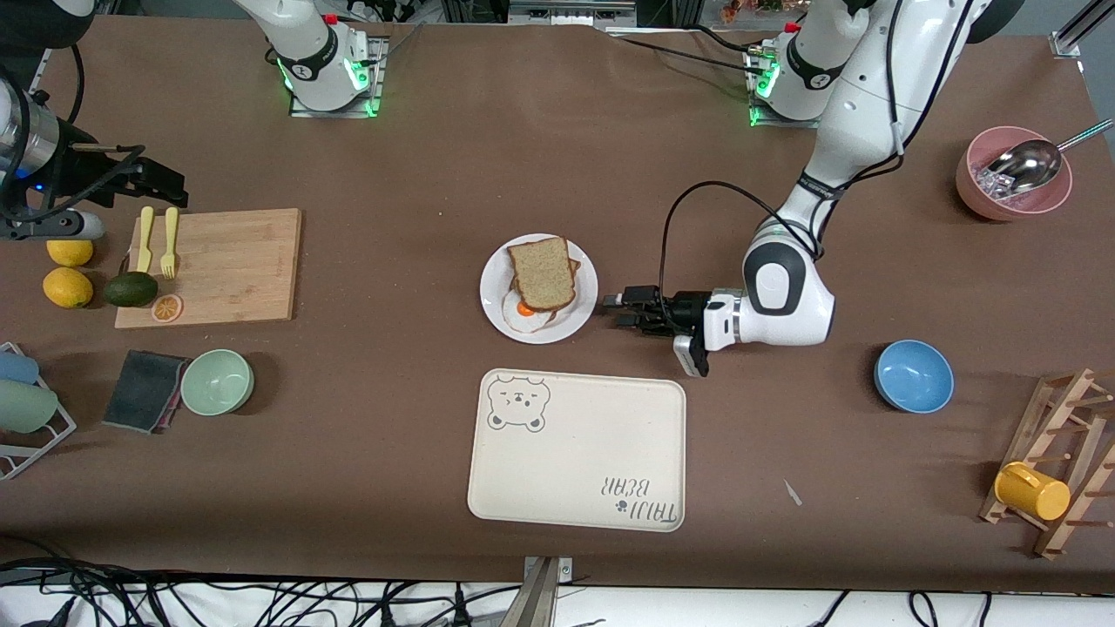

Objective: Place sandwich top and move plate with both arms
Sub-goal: 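Withdraw the right gripper while the left gripper grips the plate rim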

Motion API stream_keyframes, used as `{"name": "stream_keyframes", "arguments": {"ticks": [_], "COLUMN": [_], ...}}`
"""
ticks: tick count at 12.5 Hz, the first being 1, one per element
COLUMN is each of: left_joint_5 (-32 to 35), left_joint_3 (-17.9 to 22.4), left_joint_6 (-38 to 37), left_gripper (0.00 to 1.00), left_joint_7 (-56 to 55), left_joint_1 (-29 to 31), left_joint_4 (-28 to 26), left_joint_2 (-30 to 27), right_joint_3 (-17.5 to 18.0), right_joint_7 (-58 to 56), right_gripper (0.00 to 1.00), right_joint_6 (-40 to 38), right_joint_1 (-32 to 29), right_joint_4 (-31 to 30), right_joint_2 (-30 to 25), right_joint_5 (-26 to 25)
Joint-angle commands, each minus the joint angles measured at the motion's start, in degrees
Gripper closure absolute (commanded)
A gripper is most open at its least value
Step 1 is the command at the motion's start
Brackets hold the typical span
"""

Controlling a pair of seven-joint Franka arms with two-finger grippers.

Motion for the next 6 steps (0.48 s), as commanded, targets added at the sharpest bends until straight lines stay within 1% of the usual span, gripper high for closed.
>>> {"name": "stream_keyframes", "arguments": {"ticks": [1, 3, 6], "left_joint_5": [-3.07, -2.98, -2.98], "left_joint_3": [0.12, 0.12, 0.12], "left_joint_6": [2.57, 4.85, 5.65], "left_gripper": [0.35, 0.35, 0.40], "left_joint_7": [3.69, 5.27, 5.36], "left_joint_1": [-2.74, -3.71, -4.24], "left_joint_4": [-1.73, -2.96, -2.88], "left_joint_2": [0.14, 0.32, 0.76], "right_joint_3": [0.28, 0.28, 0.37], "right_joint_7": [1.46, 1.46, 1.64], "right_gripper": [0.00, 0.00, 0.00], "right_joint_6": [0.08, 0.17, 0.17], "right_joint_1": [0.24, 0.07, 0.33], "right_joint_4": [1.61, 1.61, 1.61], "right_joint_2": [0.73, 1.25, 1.34], "right_joint_5": [-0.03, -0.03, -0.38]}}
